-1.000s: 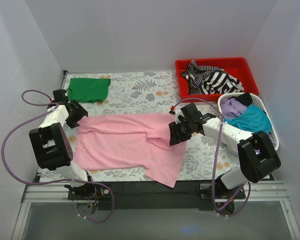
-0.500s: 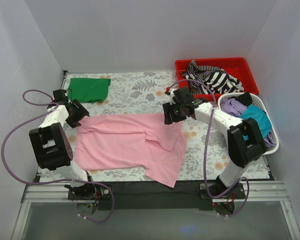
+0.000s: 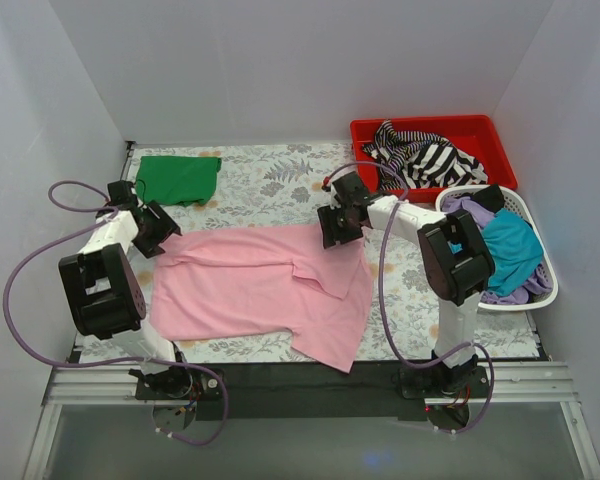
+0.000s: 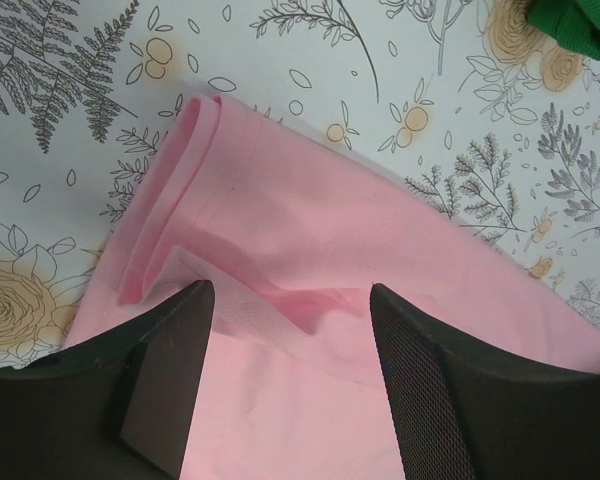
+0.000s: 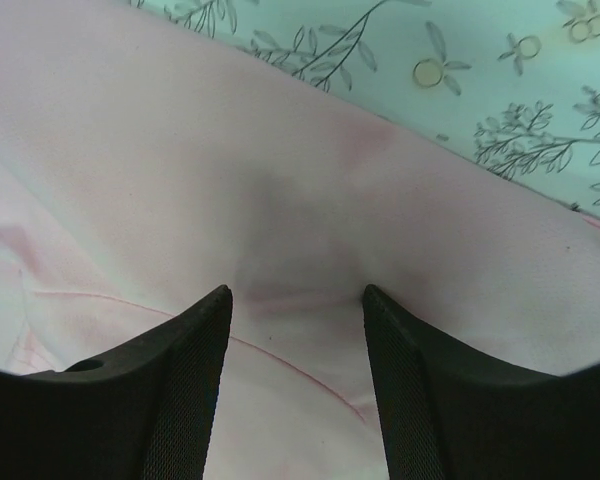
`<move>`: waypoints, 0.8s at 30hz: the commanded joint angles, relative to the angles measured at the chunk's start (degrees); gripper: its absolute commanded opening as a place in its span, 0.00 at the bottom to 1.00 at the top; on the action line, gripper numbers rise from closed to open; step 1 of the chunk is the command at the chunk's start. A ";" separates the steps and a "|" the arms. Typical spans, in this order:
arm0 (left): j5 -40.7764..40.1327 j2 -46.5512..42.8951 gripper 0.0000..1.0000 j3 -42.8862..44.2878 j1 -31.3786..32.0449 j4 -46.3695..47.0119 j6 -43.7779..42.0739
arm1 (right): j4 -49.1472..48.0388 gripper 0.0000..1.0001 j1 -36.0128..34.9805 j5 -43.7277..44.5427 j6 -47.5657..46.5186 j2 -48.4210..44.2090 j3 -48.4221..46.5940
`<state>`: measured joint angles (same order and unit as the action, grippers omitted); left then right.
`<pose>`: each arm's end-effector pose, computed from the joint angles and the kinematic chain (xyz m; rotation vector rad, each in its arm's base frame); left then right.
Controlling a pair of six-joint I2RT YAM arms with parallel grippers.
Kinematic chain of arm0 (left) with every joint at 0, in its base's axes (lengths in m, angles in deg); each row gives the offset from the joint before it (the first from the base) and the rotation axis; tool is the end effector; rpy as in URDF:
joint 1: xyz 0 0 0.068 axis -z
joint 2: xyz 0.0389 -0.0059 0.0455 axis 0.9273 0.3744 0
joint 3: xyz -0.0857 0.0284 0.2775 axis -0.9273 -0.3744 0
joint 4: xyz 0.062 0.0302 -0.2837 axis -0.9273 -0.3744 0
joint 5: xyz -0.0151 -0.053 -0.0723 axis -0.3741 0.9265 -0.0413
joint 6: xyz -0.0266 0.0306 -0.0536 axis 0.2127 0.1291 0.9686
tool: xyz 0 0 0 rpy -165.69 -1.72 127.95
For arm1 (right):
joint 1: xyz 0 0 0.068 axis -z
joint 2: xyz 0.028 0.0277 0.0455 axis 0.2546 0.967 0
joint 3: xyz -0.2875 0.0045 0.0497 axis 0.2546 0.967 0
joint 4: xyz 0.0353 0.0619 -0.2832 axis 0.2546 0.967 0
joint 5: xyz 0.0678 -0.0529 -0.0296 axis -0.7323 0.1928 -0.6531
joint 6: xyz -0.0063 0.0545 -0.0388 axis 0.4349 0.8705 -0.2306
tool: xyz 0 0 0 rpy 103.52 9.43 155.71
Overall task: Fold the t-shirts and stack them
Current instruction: Fold the tshirt
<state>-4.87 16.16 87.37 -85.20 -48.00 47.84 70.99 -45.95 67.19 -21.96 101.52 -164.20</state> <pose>0.3493 0.0989 0.1859 -1.7634 2.1250 -0.4575 0.3850 0.2387 0.1560 -0.5033 2.5686 0.3797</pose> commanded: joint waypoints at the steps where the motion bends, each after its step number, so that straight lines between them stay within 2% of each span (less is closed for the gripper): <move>1: -2.21 2.21 0.62 1.15 -0.39 0.45 -0.77 | 0.61 0.62 2.28 4.29 1.53 5.10 -1.99; 9: -10.92 13.11 0.62 7.38 -0.48 -3.05 -1.39 | 1.66 0.63 7.38 4.03 2.95 8.27 -4.28; 12: -13.81 12.43 0.61 8.45 -0.48 -3.41 -1.30 | 1.84 0.62 7.38 4.03 1.72 8.36 -4.28; 16: -13.30 9.09 0.61 8.62 -0.48 -2.45 -1.47 | 2.10 0.62 7.38 2.72 0.49 8.27 -4.19; 19: -9.44 8.12 0.61 9.06 -0.48 -2.36 -1.47 | 1.93 0.62 7.29 -0.28 -0.22 8.01 -4.02; 20: -5.34 7.94 0.61 8.98 -0.48 -2.10 -1.04 | 1.84 0.62 7.21 -1.06 -0.57 7.92 -4.02; 24: -3.81 7.15 0.61 10.11 -0.48 -0.34 -0.33 | 1.93 0.61 7.12 -2.56 -1.54 7.74 -4.28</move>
<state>-11.71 27.05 95.35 -85.31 -49.77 47.07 68.74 -38.76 66.29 -21.96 106.16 -169.64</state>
